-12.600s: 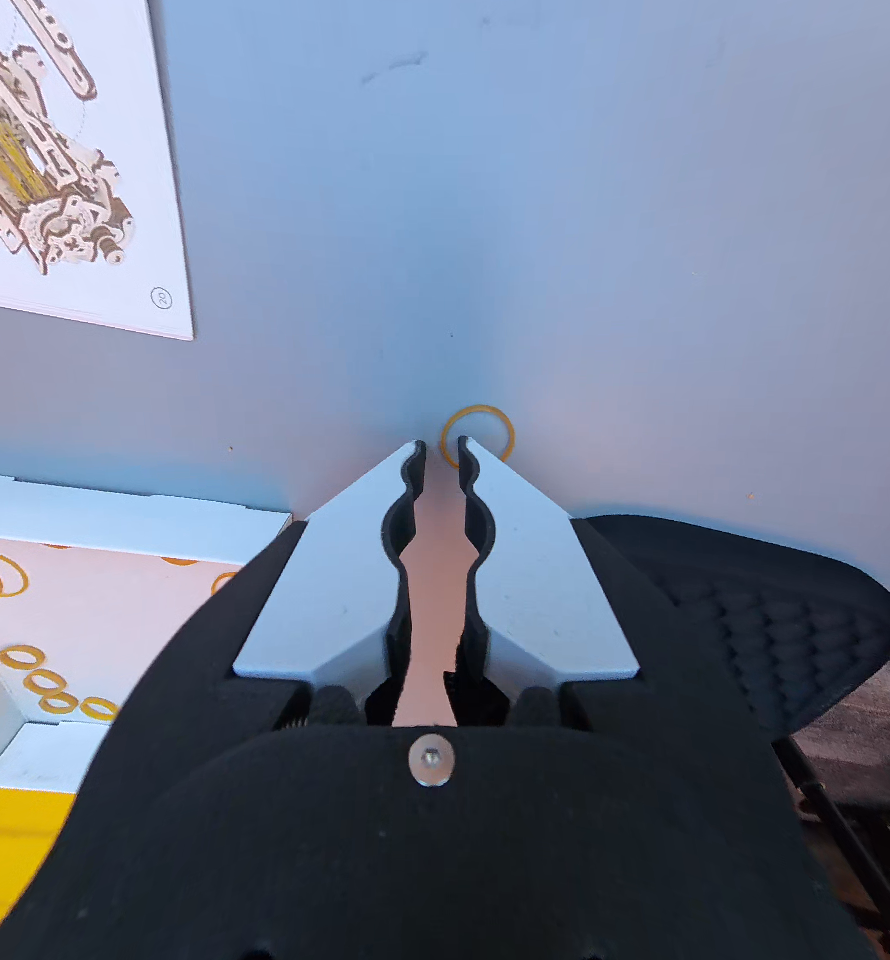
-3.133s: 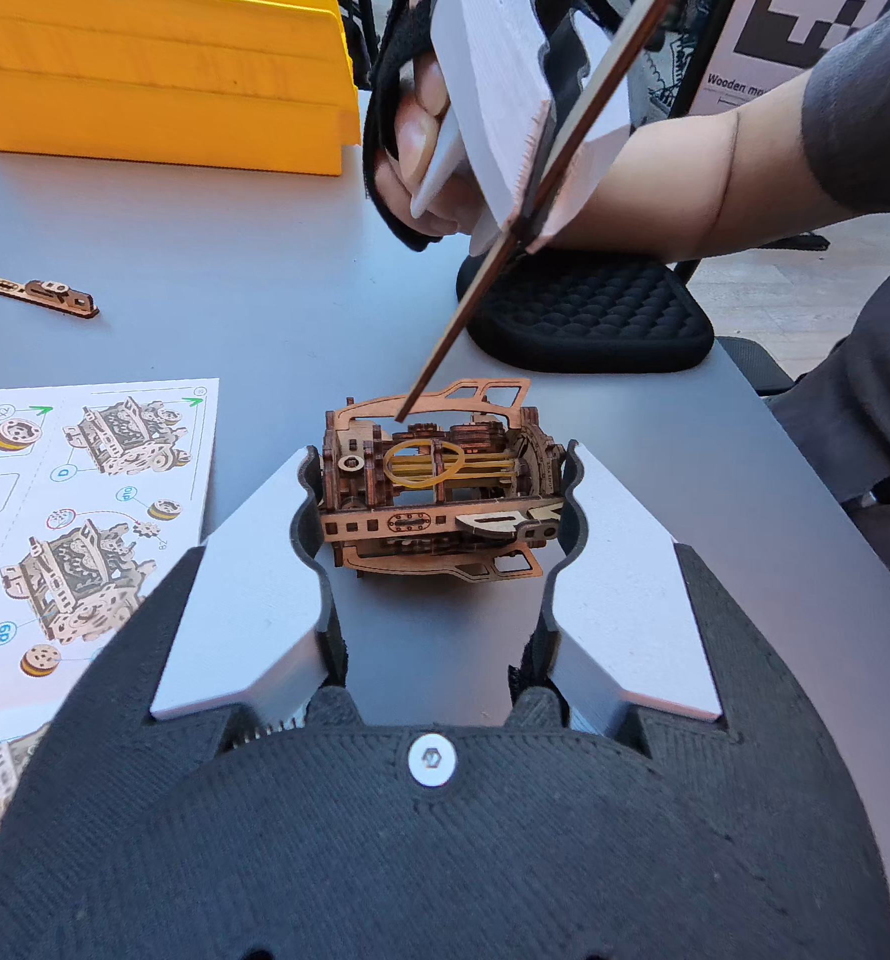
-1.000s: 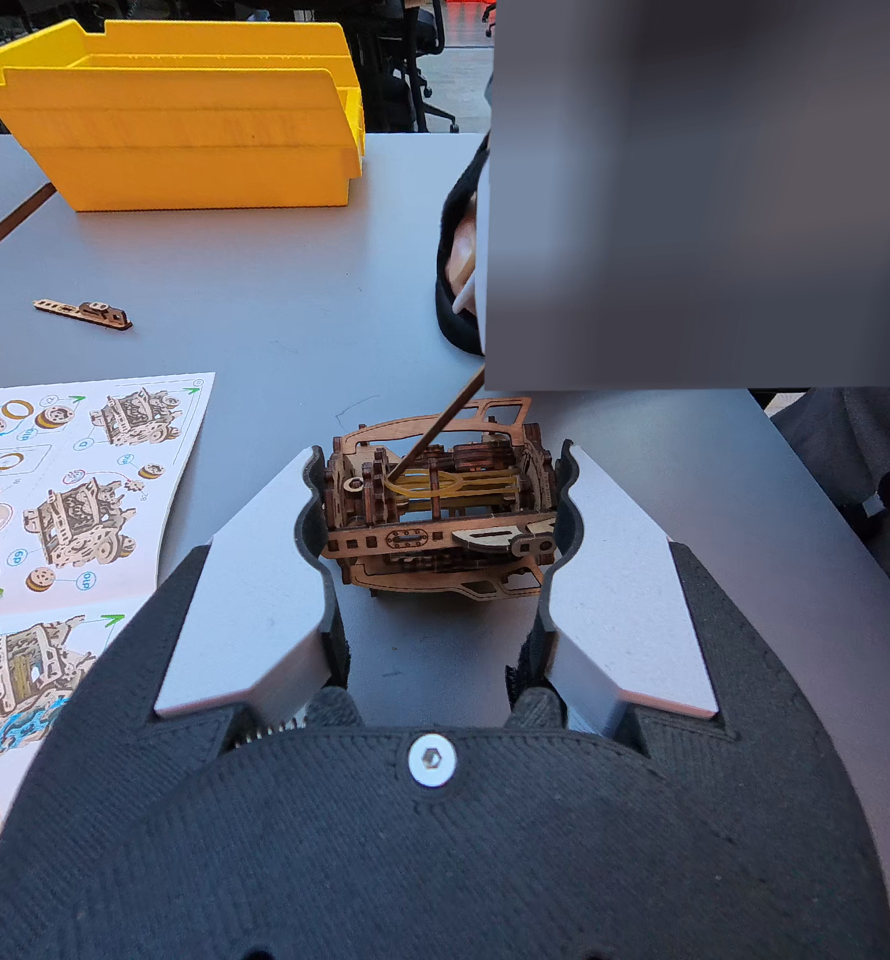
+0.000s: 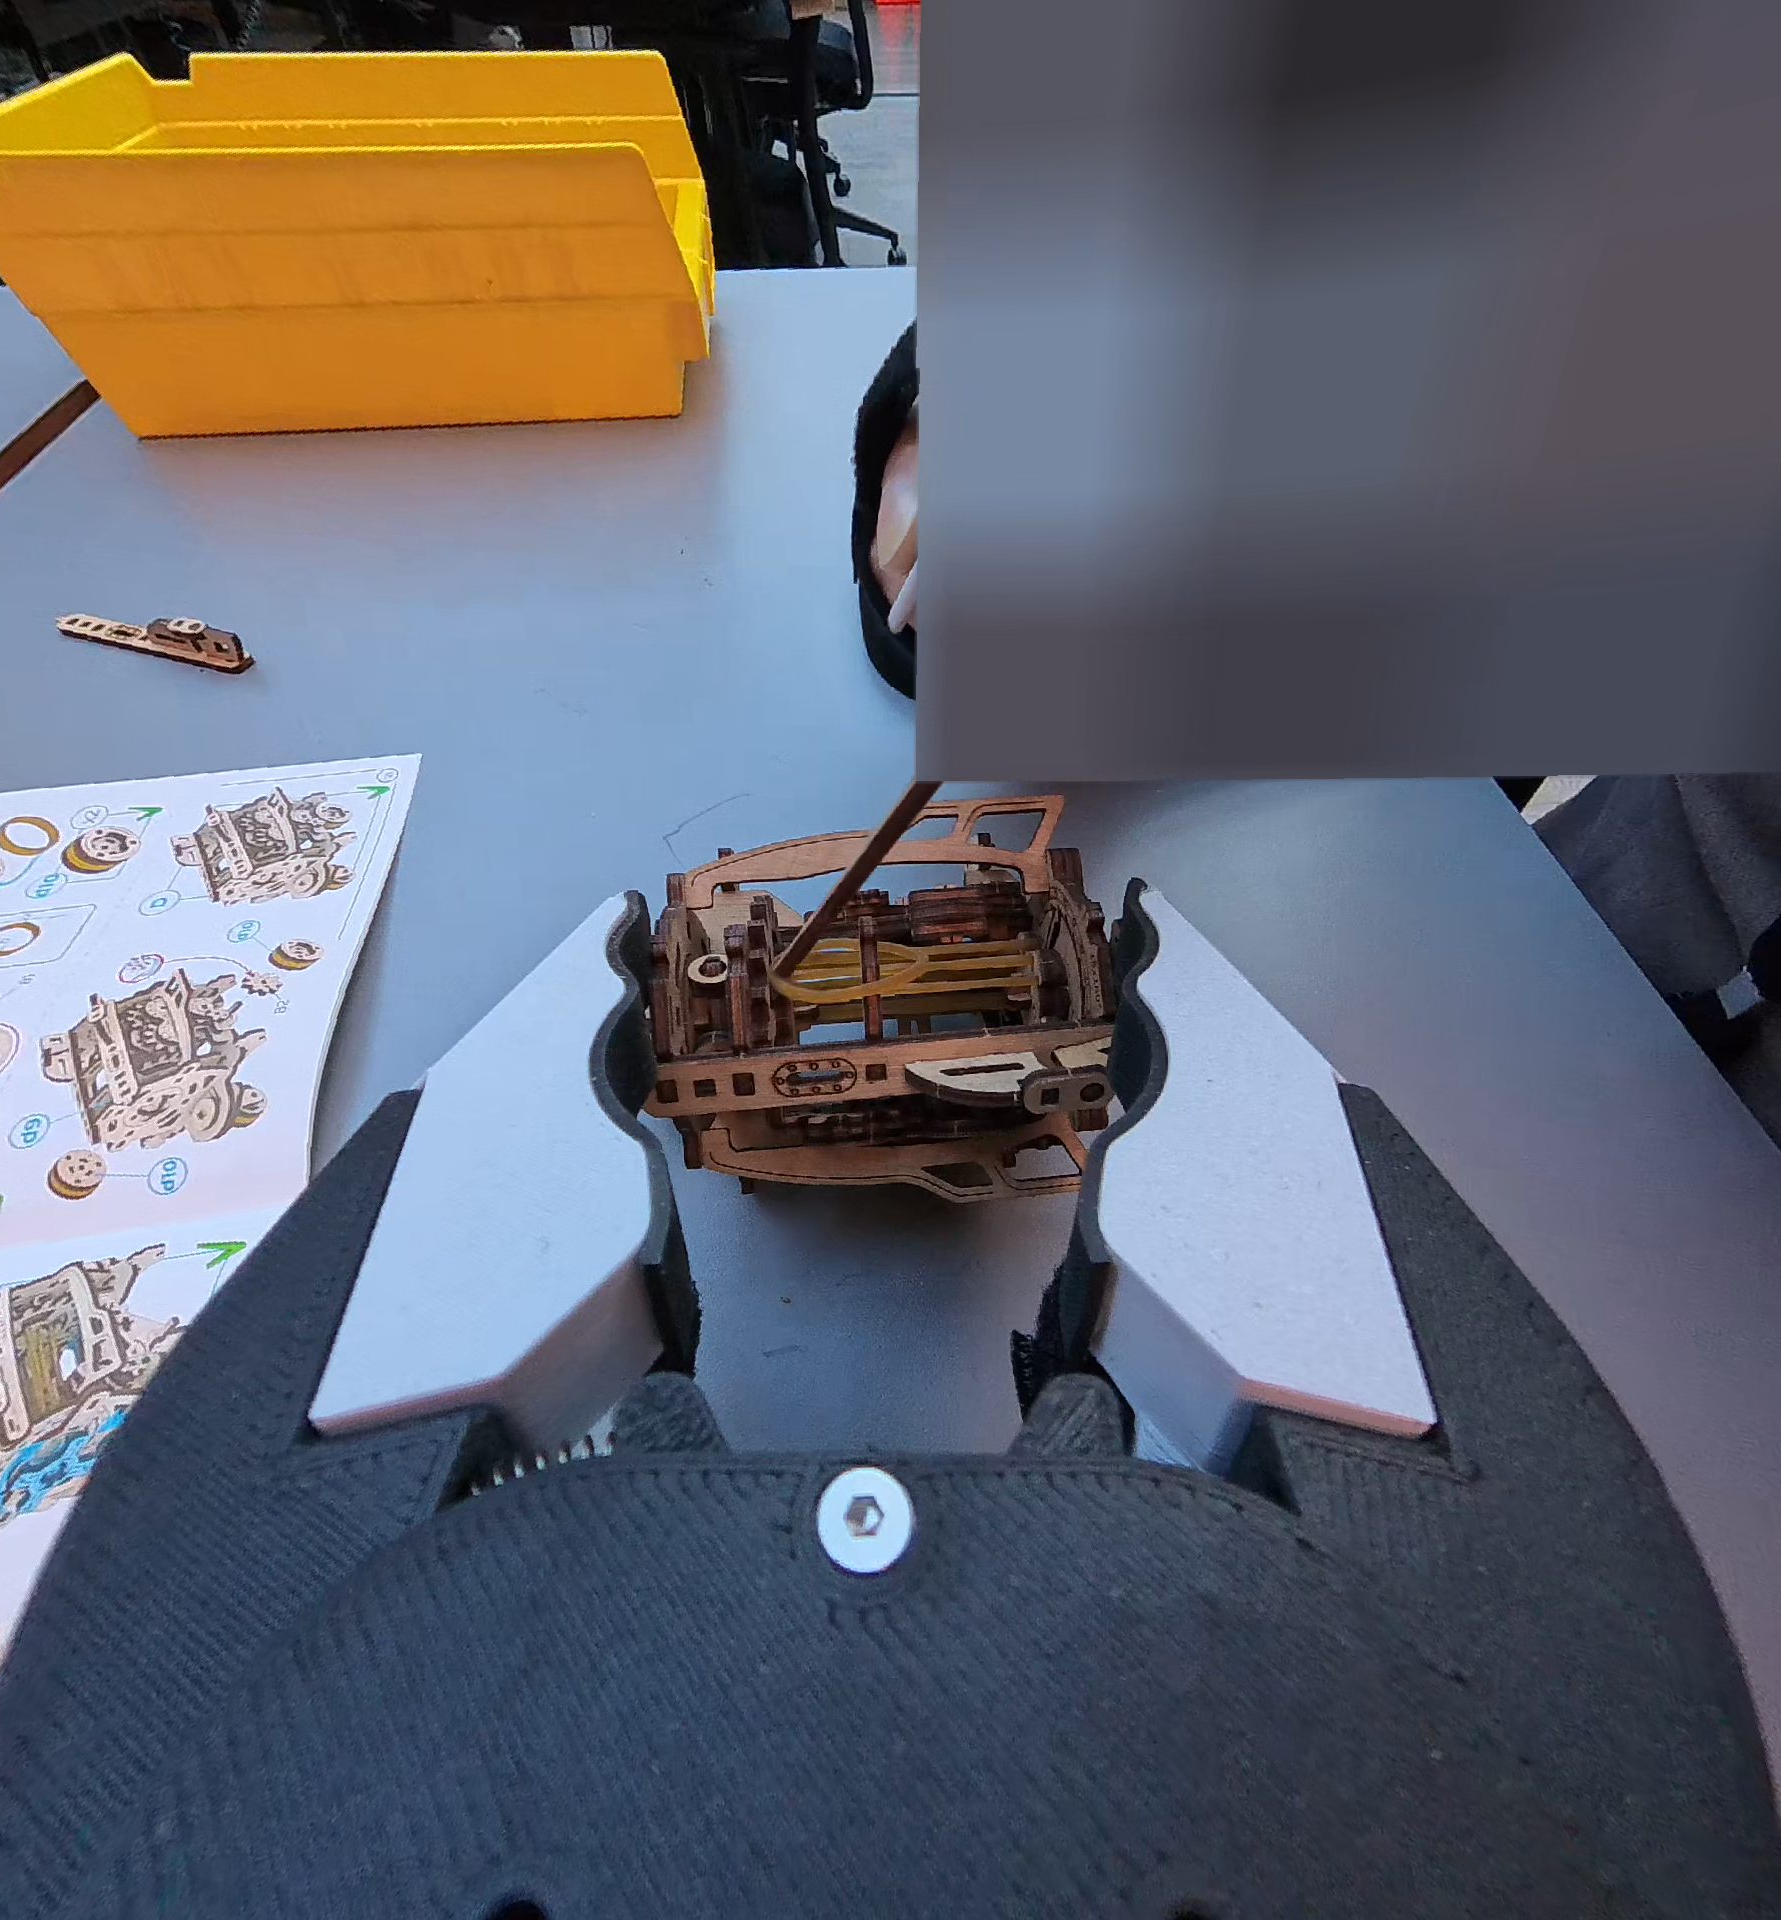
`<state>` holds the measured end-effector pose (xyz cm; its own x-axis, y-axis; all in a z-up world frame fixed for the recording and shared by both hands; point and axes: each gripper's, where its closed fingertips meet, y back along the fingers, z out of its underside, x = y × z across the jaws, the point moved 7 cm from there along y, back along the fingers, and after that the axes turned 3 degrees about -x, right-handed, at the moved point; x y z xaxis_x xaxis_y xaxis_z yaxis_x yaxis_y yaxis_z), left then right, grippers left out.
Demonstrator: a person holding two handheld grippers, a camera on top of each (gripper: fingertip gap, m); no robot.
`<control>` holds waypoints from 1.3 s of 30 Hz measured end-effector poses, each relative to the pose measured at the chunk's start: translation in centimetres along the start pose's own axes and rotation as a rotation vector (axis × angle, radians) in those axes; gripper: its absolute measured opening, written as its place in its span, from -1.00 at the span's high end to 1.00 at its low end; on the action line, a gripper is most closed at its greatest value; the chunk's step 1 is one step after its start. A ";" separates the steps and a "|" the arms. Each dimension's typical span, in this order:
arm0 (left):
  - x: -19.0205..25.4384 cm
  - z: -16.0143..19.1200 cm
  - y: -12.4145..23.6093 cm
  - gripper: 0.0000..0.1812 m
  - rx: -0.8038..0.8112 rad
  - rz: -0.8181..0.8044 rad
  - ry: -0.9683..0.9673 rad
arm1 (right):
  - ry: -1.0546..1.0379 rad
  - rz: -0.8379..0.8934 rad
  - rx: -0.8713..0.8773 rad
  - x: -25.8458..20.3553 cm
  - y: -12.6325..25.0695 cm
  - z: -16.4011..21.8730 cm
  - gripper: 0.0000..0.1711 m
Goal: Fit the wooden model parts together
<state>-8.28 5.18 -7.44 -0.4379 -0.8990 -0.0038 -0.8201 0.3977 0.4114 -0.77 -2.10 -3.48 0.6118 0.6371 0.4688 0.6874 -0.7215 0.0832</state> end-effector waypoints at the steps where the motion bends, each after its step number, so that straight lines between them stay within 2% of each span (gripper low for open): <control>1: 0.0 0.0 0.0 0.03 0.000 0.000 0.000 | 0.007 -0.001 -0.005 -0.1 0.0 0.0 1.00; 20: -0.1 0.0 0.0 0.03 0.001 0.001 0.004 | 0.095 0.014 -0.050 -0.6 -0.1 0.1 0.99; 27: -0.1 0.0 0.0 0.03 0.001 0.002 0.006 | 0.077 0.026 -0.012 -0.4 0.6 -0.3 0.99; 39: -0.1 0.0 0.1 0.03 0.002 0.003 0.007 | 0.095 0.019 -0.055 -0.5 0.2 0.2 1.00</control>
<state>-8.29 5.32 -7.46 -0.4379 -0.8990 0.0040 -0.8196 0.4010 0.4092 -0.86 -2.55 -3.88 0.5833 0.5962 0.5516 0.6519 -0.7488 0.1200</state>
